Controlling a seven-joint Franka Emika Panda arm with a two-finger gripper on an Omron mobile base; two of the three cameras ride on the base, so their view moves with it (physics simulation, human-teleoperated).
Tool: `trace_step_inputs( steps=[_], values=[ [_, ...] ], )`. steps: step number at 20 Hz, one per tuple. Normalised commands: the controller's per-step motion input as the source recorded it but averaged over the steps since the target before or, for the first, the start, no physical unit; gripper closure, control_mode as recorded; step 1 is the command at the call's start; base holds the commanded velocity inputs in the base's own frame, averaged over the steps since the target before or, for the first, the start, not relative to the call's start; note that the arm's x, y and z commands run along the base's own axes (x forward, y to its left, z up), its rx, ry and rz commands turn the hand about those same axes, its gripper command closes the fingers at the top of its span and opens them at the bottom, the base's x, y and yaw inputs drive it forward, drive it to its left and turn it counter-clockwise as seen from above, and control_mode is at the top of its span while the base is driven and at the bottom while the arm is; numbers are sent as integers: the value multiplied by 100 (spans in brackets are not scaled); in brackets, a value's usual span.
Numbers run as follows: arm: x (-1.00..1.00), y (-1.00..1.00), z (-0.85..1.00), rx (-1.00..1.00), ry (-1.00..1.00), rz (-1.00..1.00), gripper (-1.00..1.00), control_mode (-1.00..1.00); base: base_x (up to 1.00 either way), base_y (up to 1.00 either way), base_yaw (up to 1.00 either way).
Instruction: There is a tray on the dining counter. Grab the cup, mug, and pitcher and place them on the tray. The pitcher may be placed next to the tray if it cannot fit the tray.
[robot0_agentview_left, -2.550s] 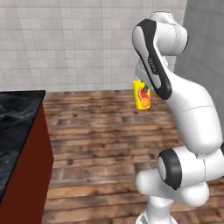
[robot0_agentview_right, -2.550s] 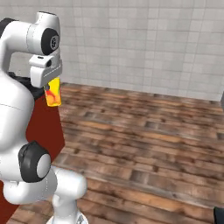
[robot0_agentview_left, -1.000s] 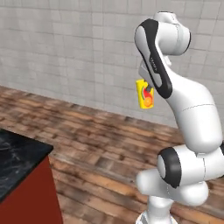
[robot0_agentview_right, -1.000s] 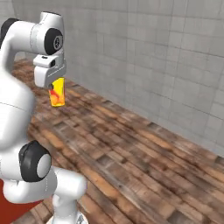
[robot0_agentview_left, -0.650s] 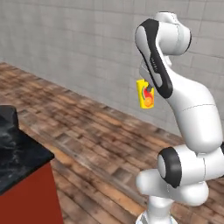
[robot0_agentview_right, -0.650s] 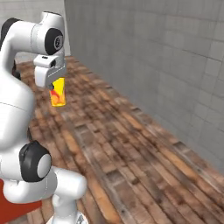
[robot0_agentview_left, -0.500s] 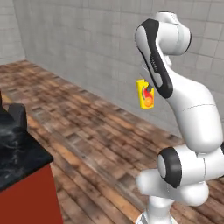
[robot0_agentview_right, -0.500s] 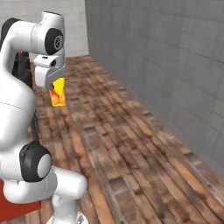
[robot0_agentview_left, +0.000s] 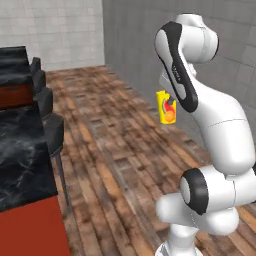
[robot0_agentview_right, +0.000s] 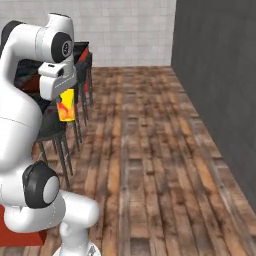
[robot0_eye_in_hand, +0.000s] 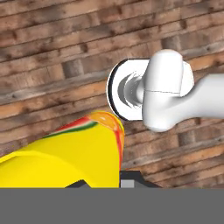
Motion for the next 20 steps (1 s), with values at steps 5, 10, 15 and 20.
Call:
trace_step_inputs(
  steps=[5,10,15,20],
  values=[
    [0,0,0,0,0,0,100,100,82,-56,60],
    [0,0,0,0,0,0,100,100,77,-64,57],
    [0,0,0,0,0,0,100,100,71,-78,51],
    [0,0,0,0,0,0,100,100,69,-94,44]
  ],
)
